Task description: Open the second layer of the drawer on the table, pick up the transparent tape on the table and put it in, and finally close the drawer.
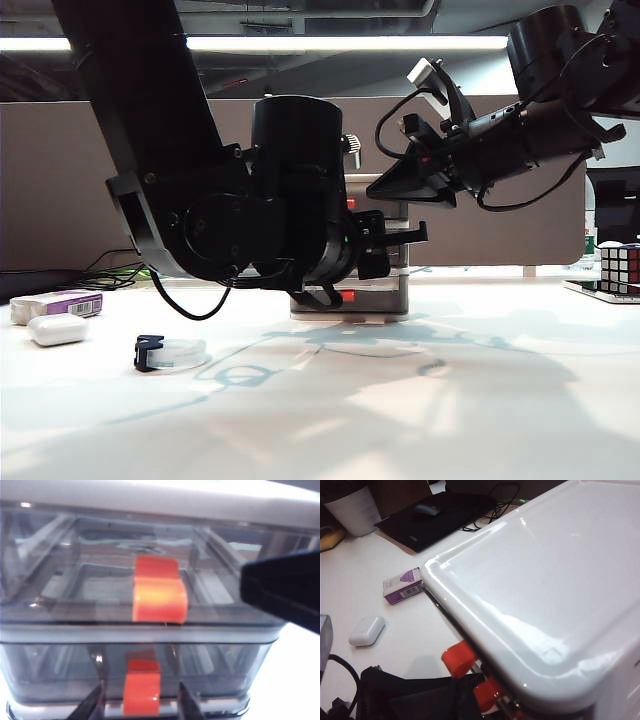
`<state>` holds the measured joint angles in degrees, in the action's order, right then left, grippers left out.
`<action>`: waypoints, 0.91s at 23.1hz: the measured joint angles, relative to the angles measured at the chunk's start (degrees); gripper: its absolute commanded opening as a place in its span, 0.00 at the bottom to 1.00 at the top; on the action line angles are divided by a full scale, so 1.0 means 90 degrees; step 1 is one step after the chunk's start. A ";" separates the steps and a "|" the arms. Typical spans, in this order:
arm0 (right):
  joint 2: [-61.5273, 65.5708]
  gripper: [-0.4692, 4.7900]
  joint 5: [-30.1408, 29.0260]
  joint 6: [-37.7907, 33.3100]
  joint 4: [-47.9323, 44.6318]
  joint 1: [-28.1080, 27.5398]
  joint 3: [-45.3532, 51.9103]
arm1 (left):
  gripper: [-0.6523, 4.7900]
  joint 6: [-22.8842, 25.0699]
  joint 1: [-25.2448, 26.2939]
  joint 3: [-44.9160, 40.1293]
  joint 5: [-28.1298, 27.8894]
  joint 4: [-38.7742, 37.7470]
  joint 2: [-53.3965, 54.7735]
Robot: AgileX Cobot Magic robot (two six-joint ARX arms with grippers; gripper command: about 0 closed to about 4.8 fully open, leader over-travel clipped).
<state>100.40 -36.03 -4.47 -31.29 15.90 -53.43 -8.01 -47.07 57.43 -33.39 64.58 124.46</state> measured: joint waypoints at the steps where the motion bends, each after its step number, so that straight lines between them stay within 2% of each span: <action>1: 0.0000 0.08 0.0000 0.0000 0.0015 0.0000 0.0000 | 0.44 0.0000 0.0000 0.0002 0.0000 -0.0002 0.0007; 2: 0.0000 0.08 0.0000 0.0000 0.0019 0.0000 0.0000 | 0.40 0.0000 0.0002 0.0005 0.0000 0.0000 0.0015; 3: 0.0000 0.08 0.0000 0.0000 0.0036 0.0000 0.0000 | 0.27 0.0000 0.0002 0.0015 0.0002 -0.0002 0.0041; 7: 0.0000 0.08 0.0000 0.0002 0.0036 0.0002 0.0000 | 0.11 -0.0022 0.0000 0.0017 0.0002 -0.0007 0.0051; 21: 0.0000 0.08 0.0151 0.0007 0.0029 0.0007 0.0000 | 0.11 0.0119 -0.0039 0.0015 -0.0002 0.0007 0.0051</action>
<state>100.40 -34.68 -4.40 -31.03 15.97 -53.43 -6.94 -47.42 57.56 -33.41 64.64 124.92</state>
